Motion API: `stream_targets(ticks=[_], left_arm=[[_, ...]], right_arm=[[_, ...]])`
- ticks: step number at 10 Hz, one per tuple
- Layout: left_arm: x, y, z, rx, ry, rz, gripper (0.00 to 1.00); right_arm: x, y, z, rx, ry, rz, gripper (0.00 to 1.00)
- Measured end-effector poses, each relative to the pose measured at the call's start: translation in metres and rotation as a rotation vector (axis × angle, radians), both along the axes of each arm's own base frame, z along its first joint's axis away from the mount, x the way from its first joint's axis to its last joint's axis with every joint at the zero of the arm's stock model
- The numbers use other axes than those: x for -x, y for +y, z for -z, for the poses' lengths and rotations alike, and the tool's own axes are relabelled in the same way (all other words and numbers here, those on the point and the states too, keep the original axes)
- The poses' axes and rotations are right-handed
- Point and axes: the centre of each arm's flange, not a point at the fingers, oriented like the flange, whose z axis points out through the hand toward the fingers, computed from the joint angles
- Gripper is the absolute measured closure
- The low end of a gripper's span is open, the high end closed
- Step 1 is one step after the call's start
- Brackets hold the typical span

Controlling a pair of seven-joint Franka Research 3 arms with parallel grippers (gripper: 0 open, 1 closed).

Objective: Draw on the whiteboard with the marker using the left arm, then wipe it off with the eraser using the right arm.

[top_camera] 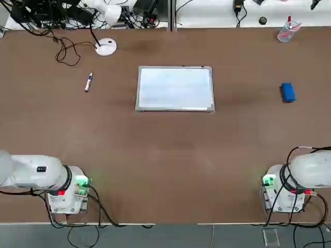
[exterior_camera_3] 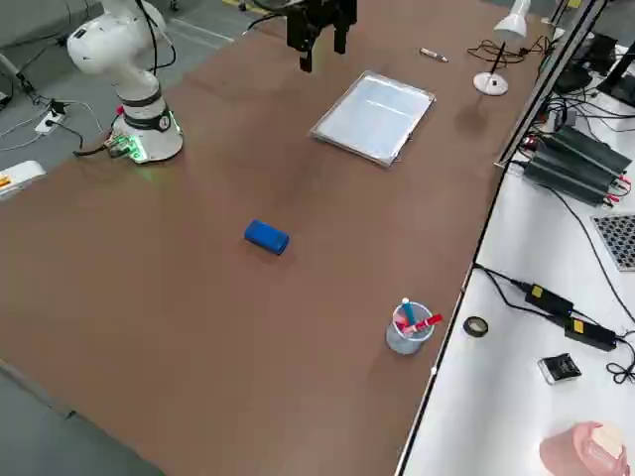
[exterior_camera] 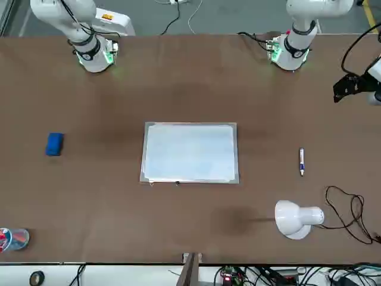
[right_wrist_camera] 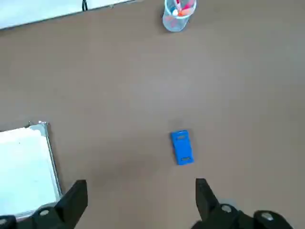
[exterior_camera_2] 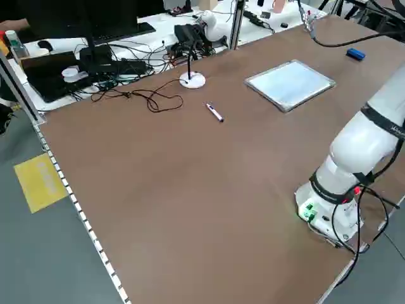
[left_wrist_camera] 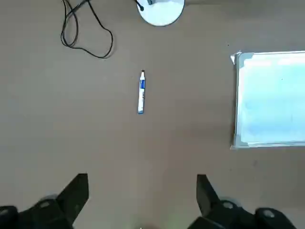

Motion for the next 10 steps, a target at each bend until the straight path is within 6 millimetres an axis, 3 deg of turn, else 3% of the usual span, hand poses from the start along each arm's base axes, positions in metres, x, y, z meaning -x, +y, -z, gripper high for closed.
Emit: stream_targets(ticks=[2, 6, 10], left_arm=[[0.000, 0.001, -0.001, 0.000, -0.001, -0.002, 0.00], [-0.002, 0.004, -0.008, 0.003, -0.018, -0.007, 0.00], [-0.010, 0.008, 0.003, 0.004, 0.001, -0.016, 0.00]], right_arm=[[-0.001, 0.002, 0.010, 0.000, 0.011, -0.004, 0.00], [-0.002, 0.002, 0.012, 0.000, 0.010, -0.005, 0.00], [-0.002, 0.005, 0.012, 0.000, 0.010, -0.010, 0.00]])
